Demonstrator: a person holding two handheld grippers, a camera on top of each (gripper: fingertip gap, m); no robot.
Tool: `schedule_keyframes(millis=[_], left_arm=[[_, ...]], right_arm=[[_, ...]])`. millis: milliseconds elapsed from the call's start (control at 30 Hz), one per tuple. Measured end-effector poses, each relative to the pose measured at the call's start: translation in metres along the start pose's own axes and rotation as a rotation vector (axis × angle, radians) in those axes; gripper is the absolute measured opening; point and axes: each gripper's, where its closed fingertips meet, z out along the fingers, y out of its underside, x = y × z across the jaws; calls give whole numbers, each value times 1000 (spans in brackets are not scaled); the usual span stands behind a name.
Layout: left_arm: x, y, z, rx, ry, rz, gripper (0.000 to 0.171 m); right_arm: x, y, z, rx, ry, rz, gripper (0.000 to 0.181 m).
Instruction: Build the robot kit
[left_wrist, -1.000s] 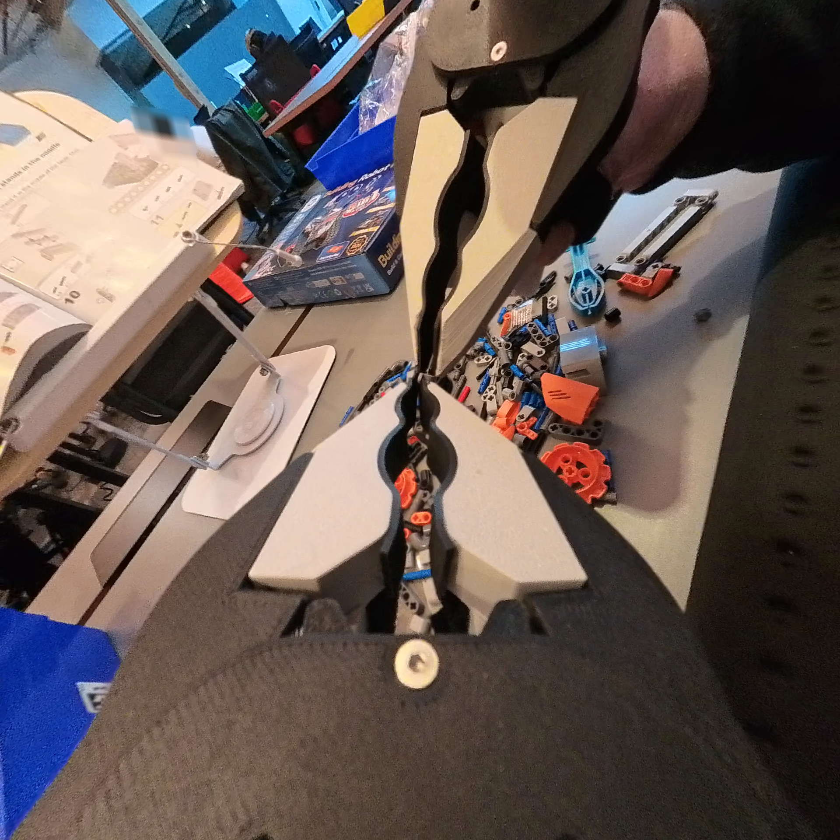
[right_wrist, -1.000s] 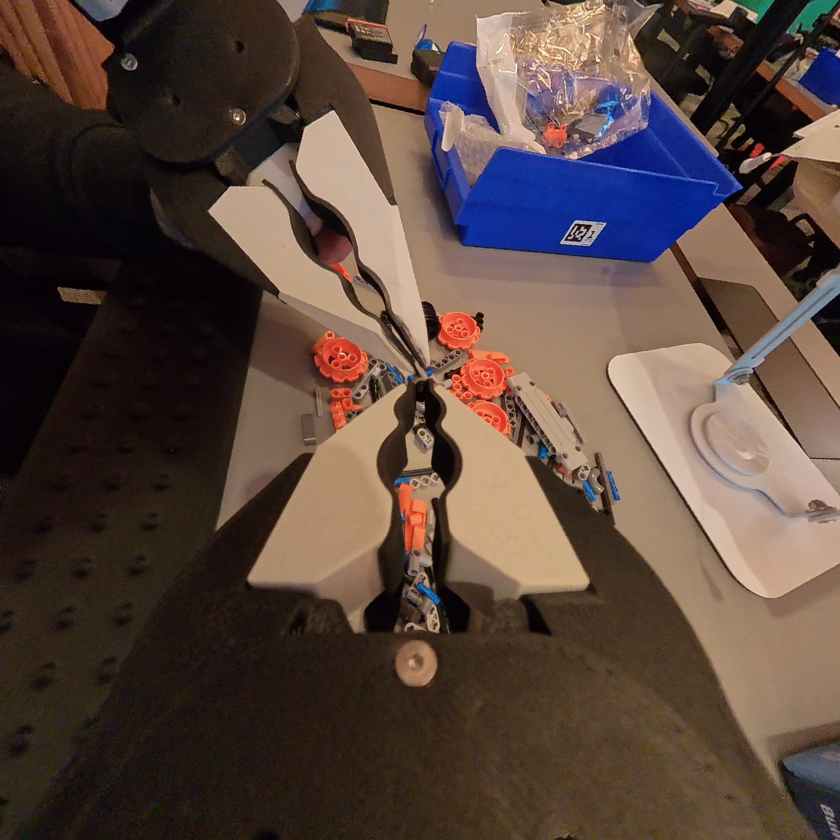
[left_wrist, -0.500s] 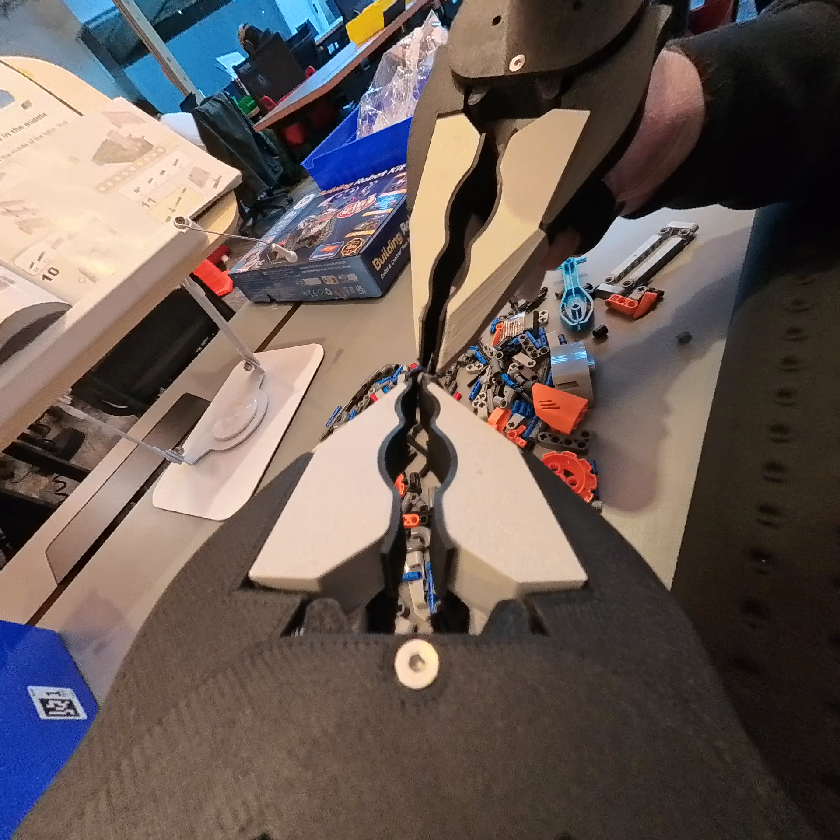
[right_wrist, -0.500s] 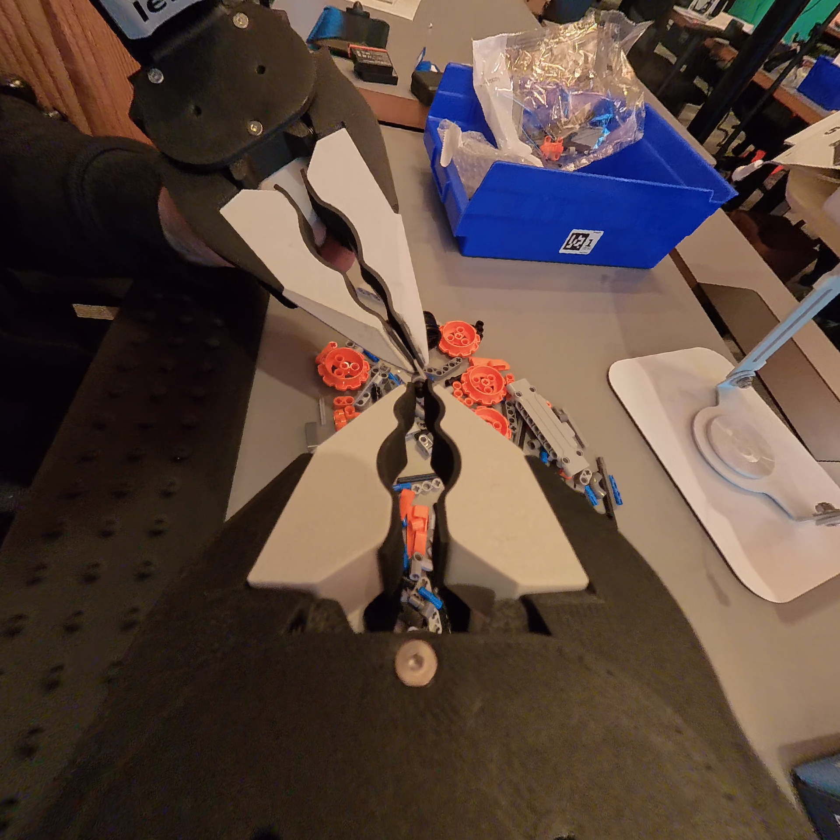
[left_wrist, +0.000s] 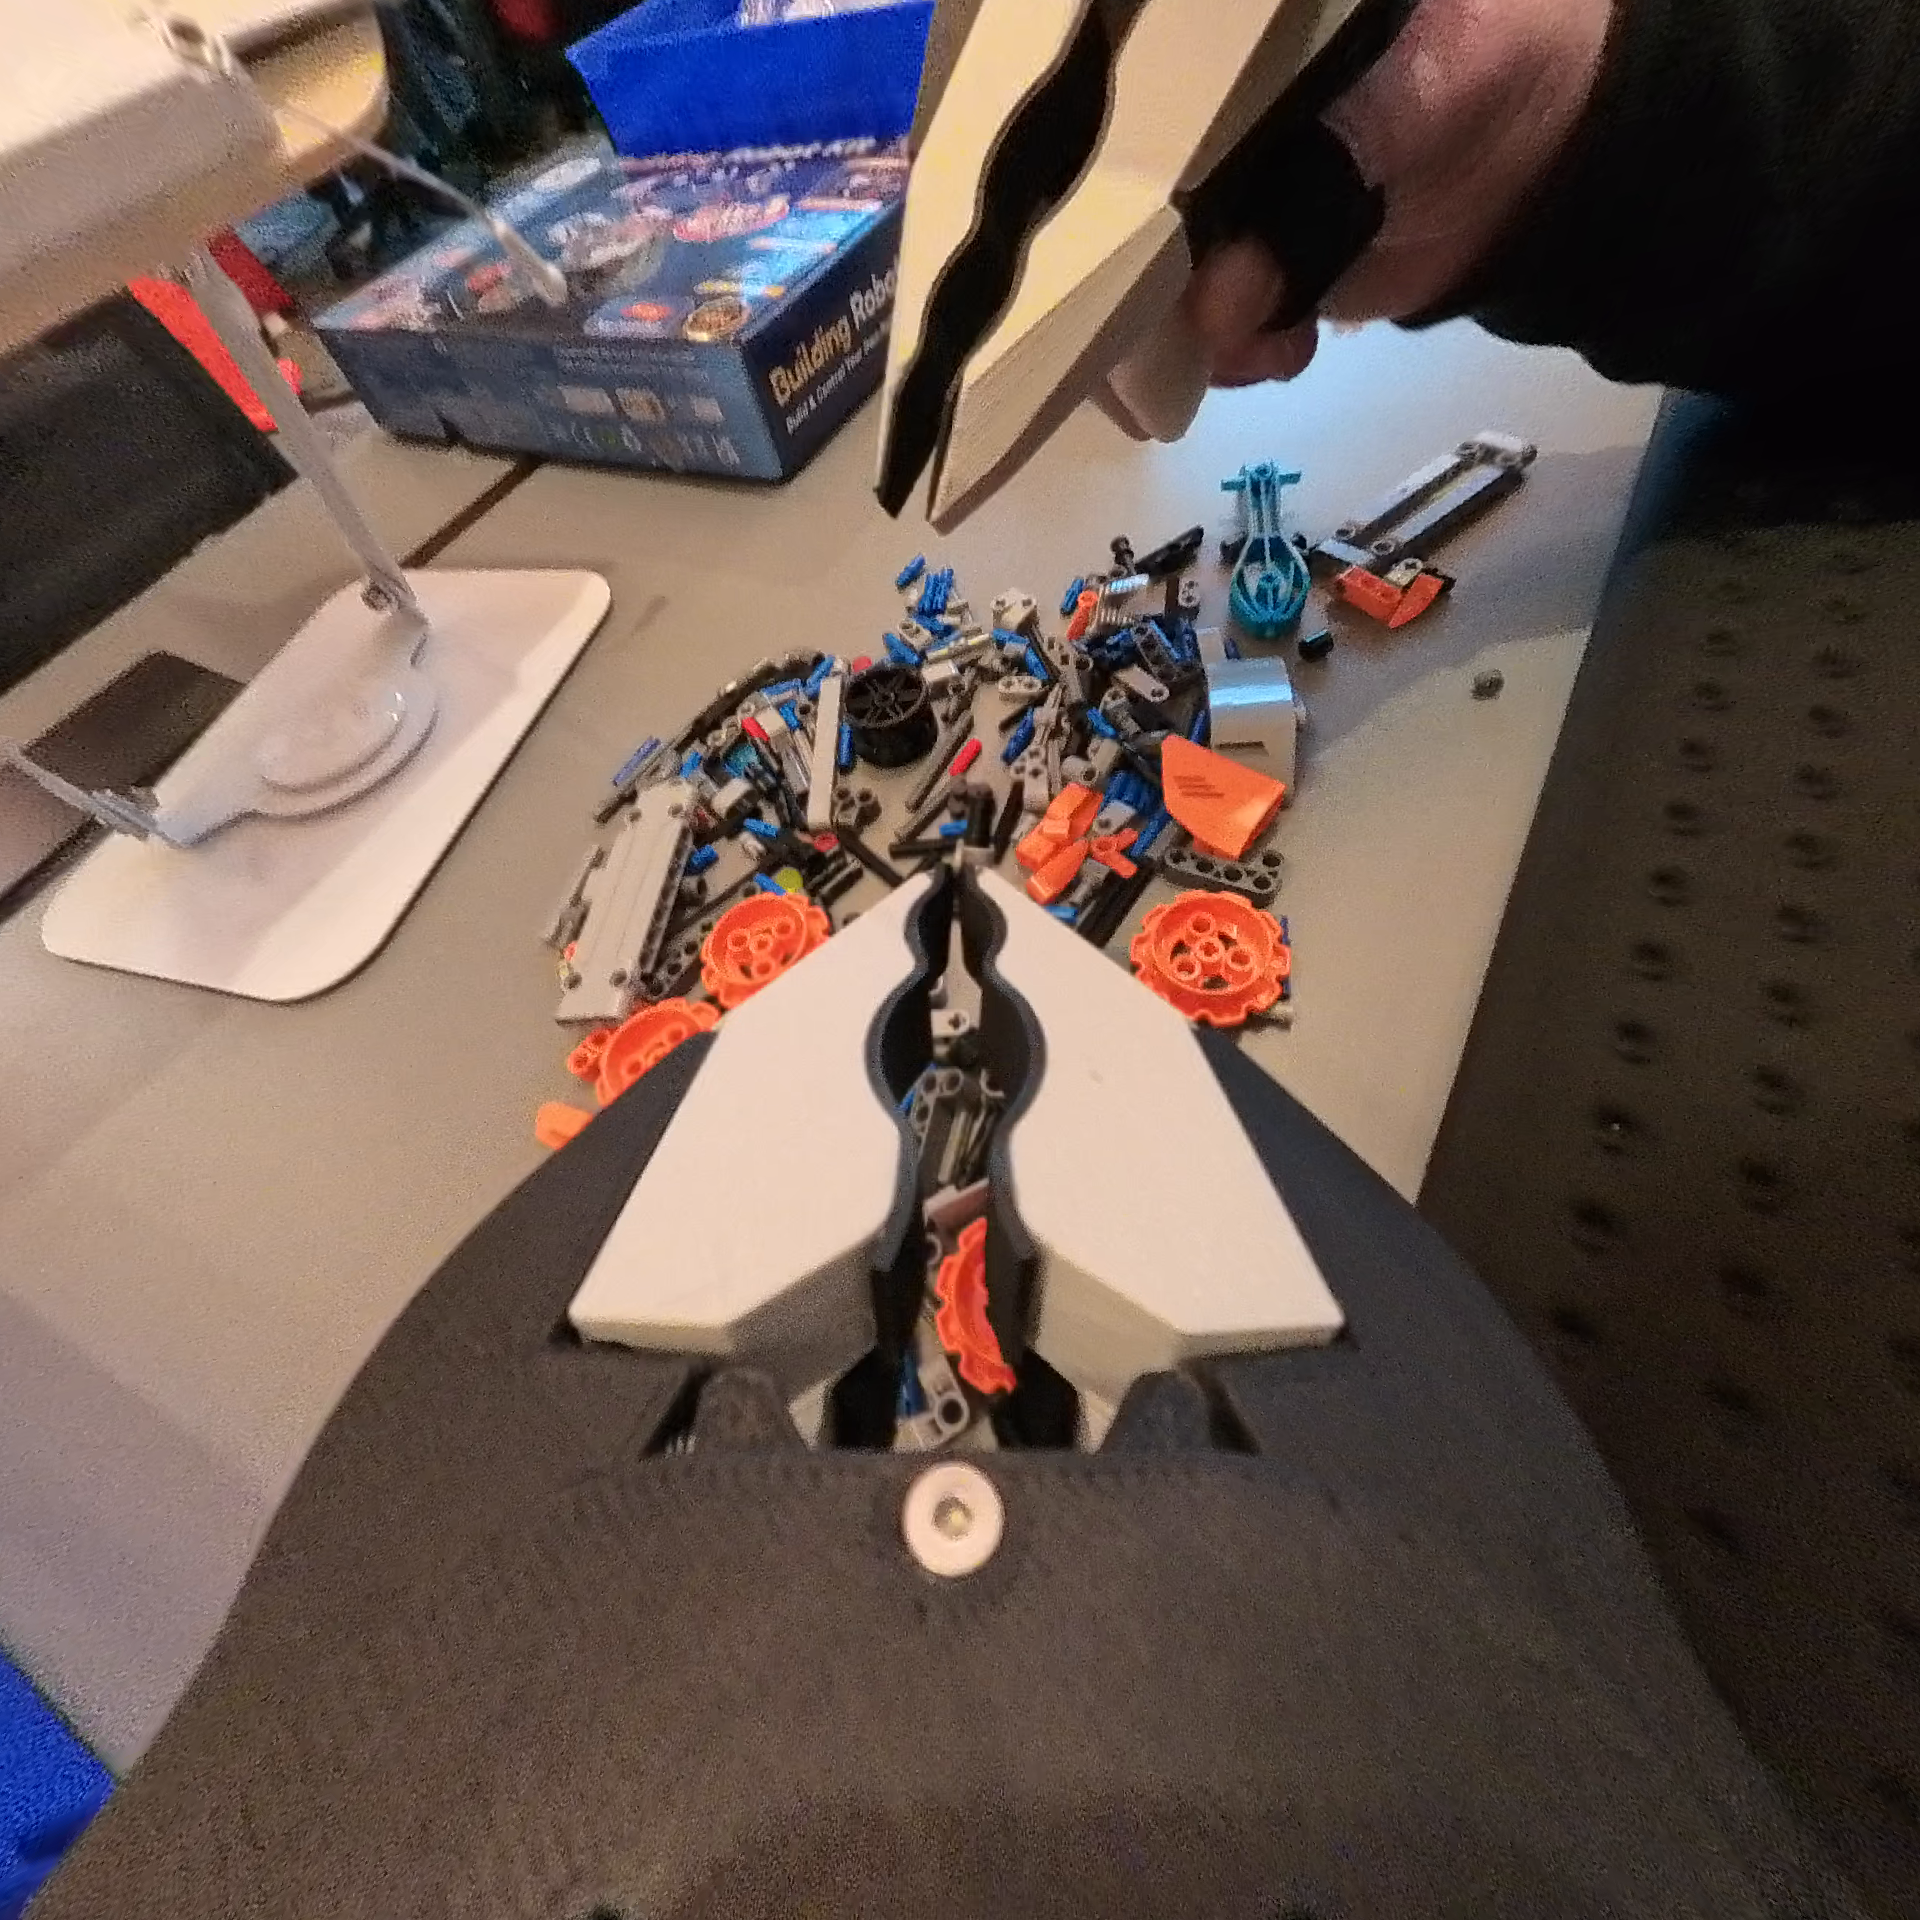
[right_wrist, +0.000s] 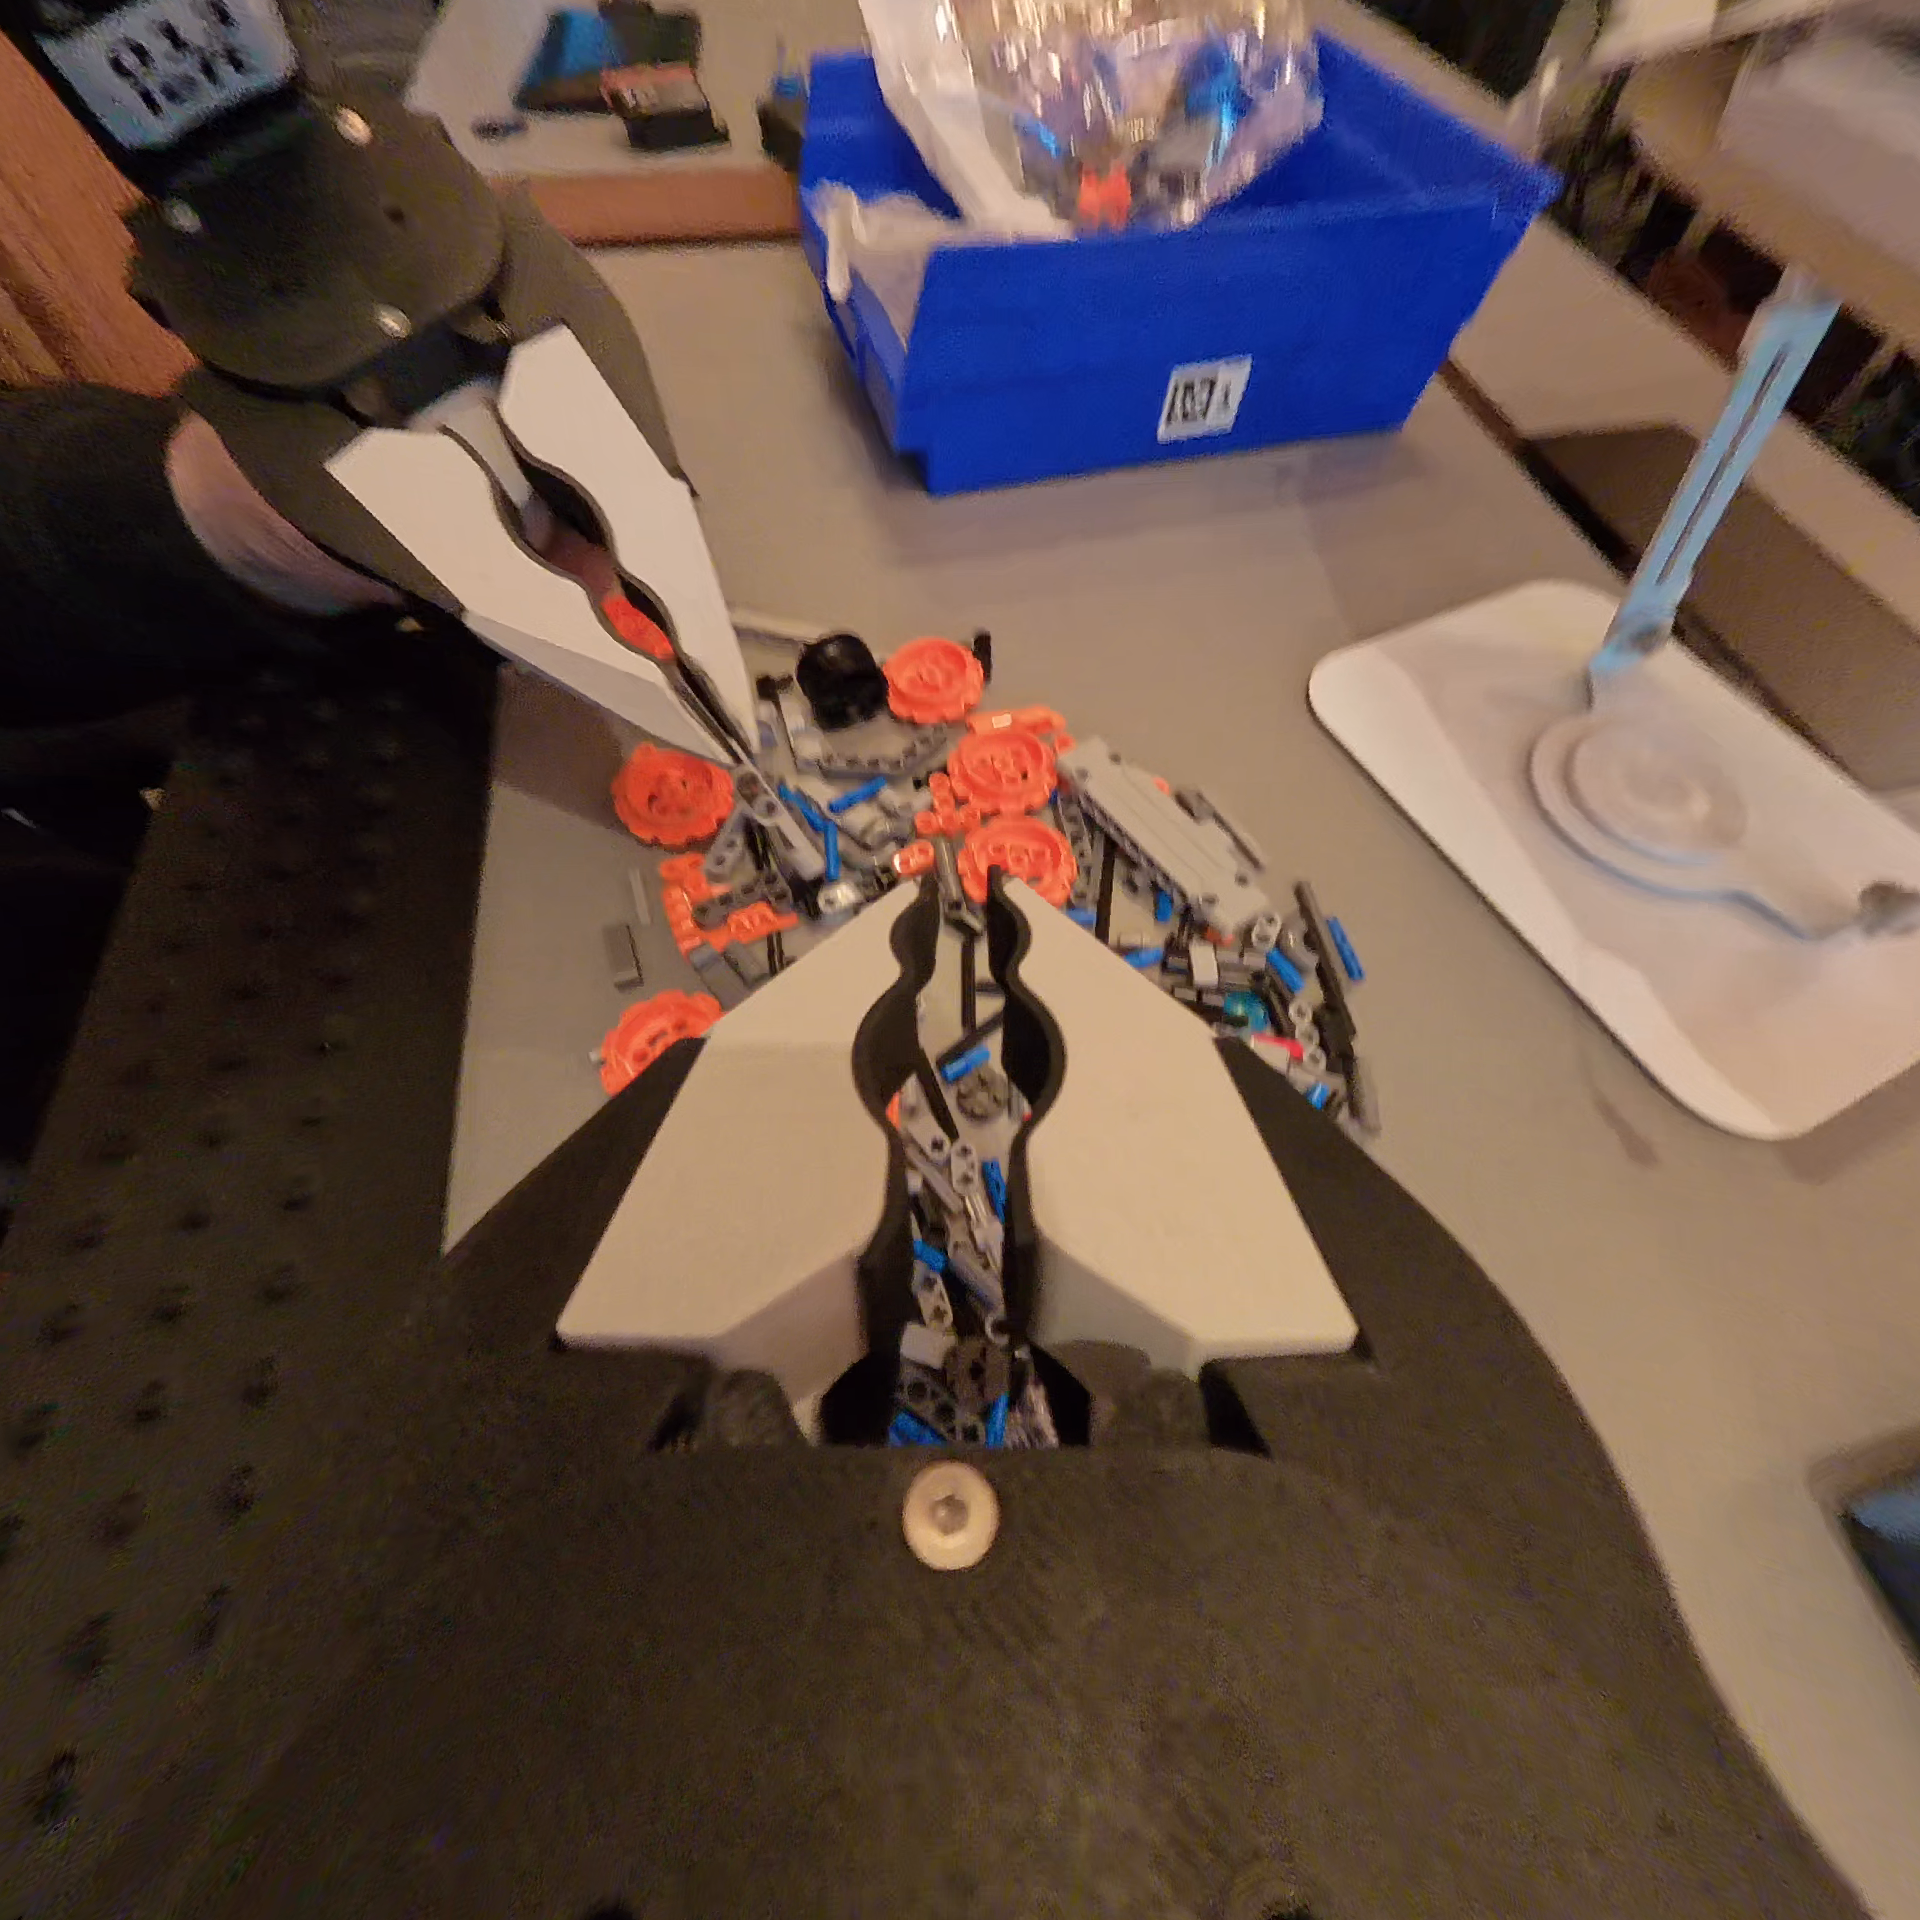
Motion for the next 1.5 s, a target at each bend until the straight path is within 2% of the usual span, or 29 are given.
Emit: schedule_keyframes(millis=[267, 433, 733, 833, 1067, 1233, 1400, 1500], left_arm=[[14, 34, 8, -119, 75, -41, 0], [19, 47, 9, -163, 115, -54, 0], [24, 60, 14, -219, 140, -6, 0], [23, 56, 13, -198, 140, -3, 2], [20, 54, 12, -175, 131, -4, 5], [19, 53, 12, -168, 127, -5, 5], [15, 49, 11, -154, 106, 1, 6], [7, 38, 8, -111, 62, 10, 10]], right_arm=[[5, 45, 38, -276, 14, -40, 8], [12, 56, 50, -335, 22, -47, 8], [20, 59, 77, -407, 0, -132, 7], [24, 65, 81, -432, 13, -145, 11], [18, 67, 84, -432, -28, -170, 4], [25, 73, 86, -468, -5, -150, 3], [21, 71, 86, -453, -19, -139, 2], [13, 55, 78, -369, -77, -59, 2]])
